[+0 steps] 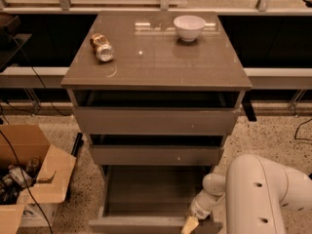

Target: Open bottom drawer

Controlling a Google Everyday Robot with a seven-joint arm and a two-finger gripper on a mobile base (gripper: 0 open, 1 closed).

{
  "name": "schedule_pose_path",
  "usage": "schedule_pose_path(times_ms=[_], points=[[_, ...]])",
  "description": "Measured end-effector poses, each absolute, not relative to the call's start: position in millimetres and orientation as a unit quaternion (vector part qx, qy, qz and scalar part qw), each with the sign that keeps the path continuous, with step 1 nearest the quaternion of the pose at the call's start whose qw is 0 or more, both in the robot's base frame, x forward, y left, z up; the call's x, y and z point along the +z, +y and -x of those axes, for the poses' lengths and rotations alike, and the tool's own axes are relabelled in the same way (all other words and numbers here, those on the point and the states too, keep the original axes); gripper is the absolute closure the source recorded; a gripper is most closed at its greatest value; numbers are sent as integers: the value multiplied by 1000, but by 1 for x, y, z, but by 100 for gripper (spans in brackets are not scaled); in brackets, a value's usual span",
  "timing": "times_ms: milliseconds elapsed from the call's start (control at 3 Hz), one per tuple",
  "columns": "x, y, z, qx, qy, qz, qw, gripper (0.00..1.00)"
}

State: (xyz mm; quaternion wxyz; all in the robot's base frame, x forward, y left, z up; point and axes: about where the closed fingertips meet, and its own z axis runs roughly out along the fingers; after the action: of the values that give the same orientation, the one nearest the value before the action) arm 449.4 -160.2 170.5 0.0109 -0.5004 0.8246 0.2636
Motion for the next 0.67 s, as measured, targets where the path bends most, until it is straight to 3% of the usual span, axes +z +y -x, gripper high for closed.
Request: schedule_pose_path(times_ms=[333,667], points=[[170,-167,-415,305,837,454,22,0],[167,-174,-381,348,850,395,30,0]])
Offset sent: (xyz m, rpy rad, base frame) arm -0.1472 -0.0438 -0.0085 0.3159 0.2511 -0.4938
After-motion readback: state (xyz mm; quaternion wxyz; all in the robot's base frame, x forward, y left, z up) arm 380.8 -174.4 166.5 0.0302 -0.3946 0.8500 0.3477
